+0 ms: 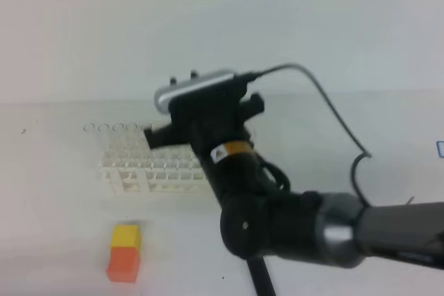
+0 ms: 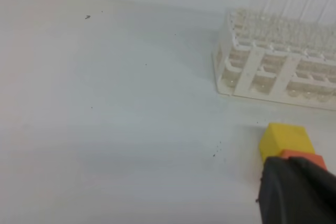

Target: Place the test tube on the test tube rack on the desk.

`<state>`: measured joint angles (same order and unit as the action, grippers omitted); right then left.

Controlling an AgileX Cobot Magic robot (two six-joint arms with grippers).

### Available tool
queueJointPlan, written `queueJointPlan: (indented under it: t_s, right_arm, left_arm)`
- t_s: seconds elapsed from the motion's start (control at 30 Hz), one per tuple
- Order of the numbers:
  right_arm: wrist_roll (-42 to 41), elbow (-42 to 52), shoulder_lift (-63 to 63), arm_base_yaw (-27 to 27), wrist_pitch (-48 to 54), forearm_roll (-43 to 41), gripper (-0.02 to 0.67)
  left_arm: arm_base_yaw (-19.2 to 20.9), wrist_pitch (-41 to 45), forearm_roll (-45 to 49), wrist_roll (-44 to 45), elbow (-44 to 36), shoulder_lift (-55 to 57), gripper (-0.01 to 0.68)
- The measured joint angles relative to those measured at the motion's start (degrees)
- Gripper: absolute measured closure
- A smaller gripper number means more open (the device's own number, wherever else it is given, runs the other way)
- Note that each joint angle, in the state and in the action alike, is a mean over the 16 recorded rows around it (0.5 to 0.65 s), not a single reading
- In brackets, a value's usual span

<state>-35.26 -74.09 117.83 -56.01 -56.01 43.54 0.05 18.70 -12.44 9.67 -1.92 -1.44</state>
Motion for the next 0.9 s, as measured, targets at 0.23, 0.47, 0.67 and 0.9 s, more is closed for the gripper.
queueJointPlan:
  t_s: [0.23, 0.47, 0.67, 0.9]
  right_arm:
    - [-8.55, 0.02, -12.03, 0.01, -3.33, -1.19, 0.479]
    - [-17.34, 0.02, -23.79, 0.16, -4.48, -8.36, 0.587]
    - [-22.07, 0.02, -30.51, 0.35, -0.77, -18.34, 0.643]
    - [-22.89, 0.03, -34.82, 0.81, 9.78, -27.74, 0.650]
  left_arm:
    - [0.00, 0.00, 0.00, 0.00, 0.00, 0.00, 0.673]
    - [0.00, 0.00, 0.00, 0.00, 0.00, 0.00, 0.673]
    - [0.00, 0.00, 0.00, 0.00, 0.00, 0.00, 0.673]
    - [0.00, 0.00, 0.00, 0.00, 0.00, 0.00, 0.673]
